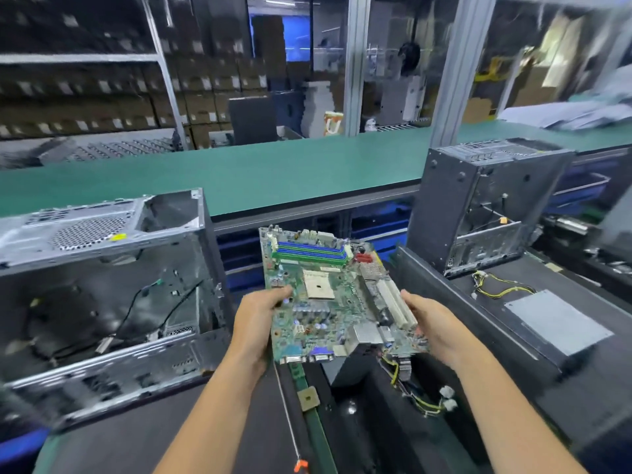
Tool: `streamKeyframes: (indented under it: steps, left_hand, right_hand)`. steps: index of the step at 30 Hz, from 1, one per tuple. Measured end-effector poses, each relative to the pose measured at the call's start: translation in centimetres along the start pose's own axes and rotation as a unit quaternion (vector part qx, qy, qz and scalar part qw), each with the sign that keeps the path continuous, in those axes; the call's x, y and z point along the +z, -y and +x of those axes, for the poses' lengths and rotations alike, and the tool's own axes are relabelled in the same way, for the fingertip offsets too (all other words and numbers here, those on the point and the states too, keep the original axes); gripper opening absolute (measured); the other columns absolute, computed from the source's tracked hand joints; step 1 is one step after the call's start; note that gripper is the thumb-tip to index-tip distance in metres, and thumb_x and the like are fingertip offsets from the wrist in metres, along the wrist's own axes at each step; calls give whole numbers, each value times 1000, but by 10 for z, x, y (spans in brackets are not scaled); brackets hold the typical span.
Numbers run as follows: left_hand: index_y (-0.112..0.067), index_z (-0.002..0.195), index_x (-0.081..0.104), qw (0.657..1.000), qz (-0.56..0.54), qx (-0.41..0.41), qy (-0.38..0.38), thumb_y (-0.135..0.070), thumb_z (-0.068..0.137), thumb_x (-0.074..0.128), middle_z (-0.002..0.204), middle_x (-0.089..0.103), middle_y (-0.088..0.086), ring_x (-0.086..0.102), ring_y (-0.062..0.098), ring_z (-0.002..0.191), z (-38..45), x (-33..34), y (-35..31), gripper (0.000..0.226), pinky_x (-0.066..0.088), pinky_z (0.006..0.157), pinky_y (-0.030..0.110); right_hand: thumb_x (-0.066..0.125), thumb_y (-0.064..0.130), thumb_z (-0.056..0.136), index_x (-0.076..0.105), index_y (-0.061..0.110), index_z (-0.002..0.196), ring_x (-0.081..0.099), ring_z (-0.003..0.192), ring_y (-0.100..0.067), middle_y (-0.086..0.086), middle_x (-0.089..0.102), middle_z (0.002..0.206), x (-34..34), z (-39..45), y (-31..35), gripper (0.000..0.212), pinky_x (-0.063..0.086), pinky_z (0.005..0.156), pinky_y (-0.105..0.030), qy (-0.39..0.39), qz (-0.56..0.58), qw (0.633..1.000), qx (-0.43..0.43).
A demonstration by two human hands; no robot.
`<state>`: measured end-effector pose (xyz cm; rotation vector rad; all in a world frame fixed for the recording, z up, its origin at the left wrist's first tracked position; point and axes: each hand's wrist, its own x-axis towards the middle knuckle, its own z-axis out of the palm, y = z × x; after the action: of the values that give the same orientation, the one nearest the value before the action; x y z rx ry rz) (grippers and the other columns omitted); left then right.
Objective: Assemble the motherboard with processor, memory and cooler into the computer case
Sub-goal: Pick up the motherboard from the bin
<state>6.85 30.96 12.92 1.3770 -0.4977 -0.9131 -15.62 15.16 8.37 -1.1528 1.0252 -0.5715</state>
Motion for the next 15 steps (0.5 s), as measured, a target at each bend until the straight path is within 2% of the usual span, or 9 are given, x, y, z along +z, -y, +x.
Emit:
streamKeyframes:
  steps: [2, 4, 6, 8, 10, 12, 13, 15]
  left_hand:
    - [-20, 75, 77, 1000, 0, 3, 23, -28, 80, 67, 88, 73, 5, 69, 25, 83, -11, -9, 9, 14, 54, 73, 41]
    - [-23, 60, 74, 999, -1, 23, 45, -21, 83, 64, 66, 70, -5, 69, 11, 63, -24, -18, 17, 25, 53, 54, 25]
    - [-24, 50, 70, 998, 6, 33, 50, -17, 80, 66, 54, 65, -14, 63, 2, 51, -36, -29, 25, 31, 49, 47, 17]
    - [-21, 48, 66, 998, 5, 27, 55, -20, 71, 71, 53, 61, -10, 60, 5, 49, -46, -43, 32, 23, 48, 48, 20]
    - [-13, 64, 65, 998, -7, 4, 55, -23, 69, 73, 66, 58, 8, 59, 19, 62, -52, -59, 41, 13, 48, 58, 31]
    - [-5, 84, 60, 998, -12, -25, 49, -25, 70, 75, 85, 49, 16, 51, 32, 78, -62, -77, 53, 29, 41, 72, 44]
    - [-3, 89, 57, 998, -17, -37, 37, -29, 68, 76, 91, 45, 17, 46, 36, 81, -69, -86, 59, 38, 38, 76, 48]
    - [-1, 92, 56, 998, -27, -48, 5, -36, 62, 78, 97, 44, 17, 45, 40, 84, -82, -103, 74, 51, 36, 80, 52]
  right_hand:
    - [56, 45, 93, 71, 19, 114, 66, 98, -23, -3, 73, 108, 4, -21, -7, 36, 48, 76, -37, -37, -20, 999, -11]
    - [58, 43, 92, 73, 16, 107, 69, 91, -26, -6, 75, 101, 9, -41, -20, 34, 52, 79, -38, -67, -10, 998, -16]
    - [57, 38, 94, 75, 11, 101, 70, 73, -25, -11, 75, 92, 15, -61, -34, 34, 56, 63, -32, -66, 14, 997, -28]
    - [56, 34, 95, 75, 7, 99, 67, 57, -18, -11, 75, 84, 21, -75, -46, 34, 48, 47, -23, -61, 21, 997, -39]
    - [56, 34, 96, 73, 6, 102, 62, 51, -15, -7, 73, 79, 30, -84, -55, 34, 45, 47, -22, -56, 13, 997, -43]
    - [57, 38, 95, 68, 7, 112, 56, 61, -20, -7, 66, 88, 40, -84, -64, 37, 43, 57, -28, -48, -1, 998, -36]
    - [58, 39, 94, 66, 10, 116, 53, 67, -18, -4, 64, 96, 45, -83, -70, 37, 40, 61, -29, -45, -12, 998, -31]
    - [59, 41, 94, 63, 21, 113, 50, 69, -8, 12, 61, 103, 59, -79, -81, 28, 36, 57, -26, -29, -35, 998, -38]
